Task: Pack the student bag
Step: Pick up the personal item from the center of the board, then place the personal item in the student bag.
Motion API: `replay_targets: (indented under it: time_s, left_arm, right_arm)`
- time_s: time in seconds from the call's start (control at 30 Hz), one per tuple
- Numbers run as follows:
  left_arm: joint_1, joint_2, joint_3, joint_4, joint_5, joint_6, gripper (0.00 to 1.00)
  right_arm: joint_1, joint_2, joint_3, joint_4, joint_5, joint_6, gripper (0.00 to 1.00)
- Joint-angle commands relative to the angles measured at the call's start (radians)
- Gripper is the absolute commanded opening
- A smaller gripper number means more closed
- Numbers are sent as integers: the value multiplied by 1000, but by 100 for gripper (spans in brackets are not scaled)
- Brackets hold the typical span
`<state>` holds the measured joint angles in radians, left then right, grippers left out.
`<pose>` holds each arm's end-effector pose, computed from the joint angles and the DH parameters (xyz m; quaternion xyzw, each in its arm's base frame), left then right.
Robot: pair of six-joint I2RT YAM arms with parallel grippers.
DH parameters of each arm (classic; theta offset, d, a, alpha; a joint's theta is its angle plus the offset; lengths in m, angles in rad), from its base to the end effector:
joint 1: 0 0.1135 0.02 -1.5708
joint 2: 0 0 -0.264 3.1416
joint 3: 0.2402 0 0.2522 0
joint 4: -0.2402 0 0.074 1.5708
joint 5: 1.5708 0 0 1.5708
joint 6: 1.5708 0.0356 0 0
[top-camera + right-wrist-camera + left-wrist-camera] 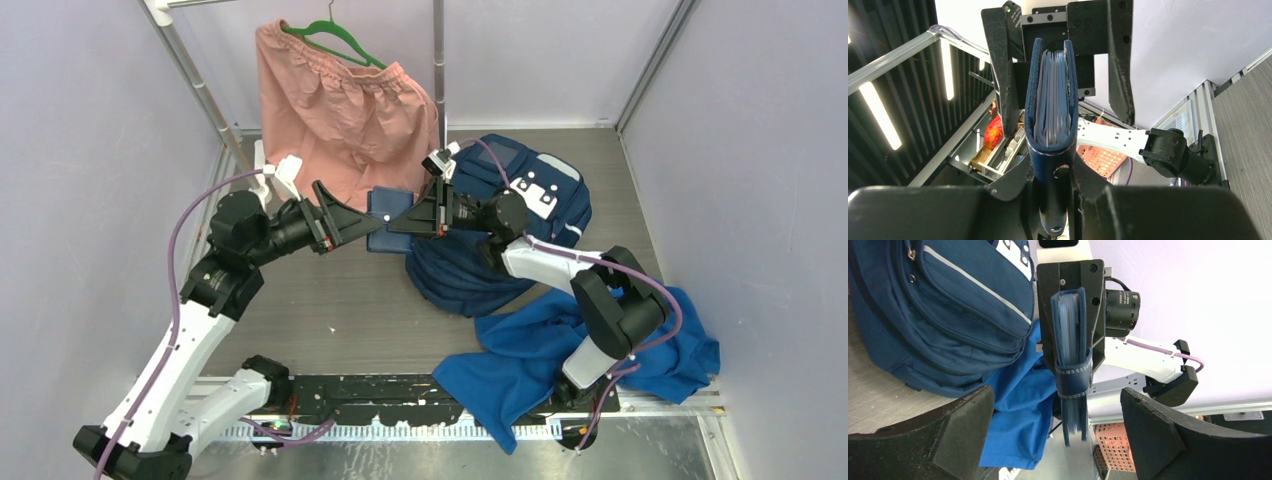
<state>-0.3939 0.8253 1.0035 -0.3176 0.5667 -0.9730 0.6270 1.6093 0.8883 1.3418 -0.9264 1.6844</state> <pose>0.1537 -0.0846 0.3955 -0.0311 0.7468 -0.5614 0.3553 0.2516 0.2175 0.3161 -0.1367 0.5537 0.8104 0.1339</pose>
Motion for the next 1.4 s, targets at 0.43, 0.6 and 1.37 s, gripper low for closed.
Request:
replay_targets:
  time_s: [0.43,0.6,1.37]
  left_arm:
    - [18,40,-17,147,25,-58,0]
    - [47,0,-13,73,-10,-28,0]
    - [47,37,-320,286,-99,-232,0]
  right_arm:
    - [13,-126,20,-437,-34,-349,43]
    - [-61,-366,166,-1593,339,-1029,69]
    - [252,-67,448,-2191,1688,-1583,54]
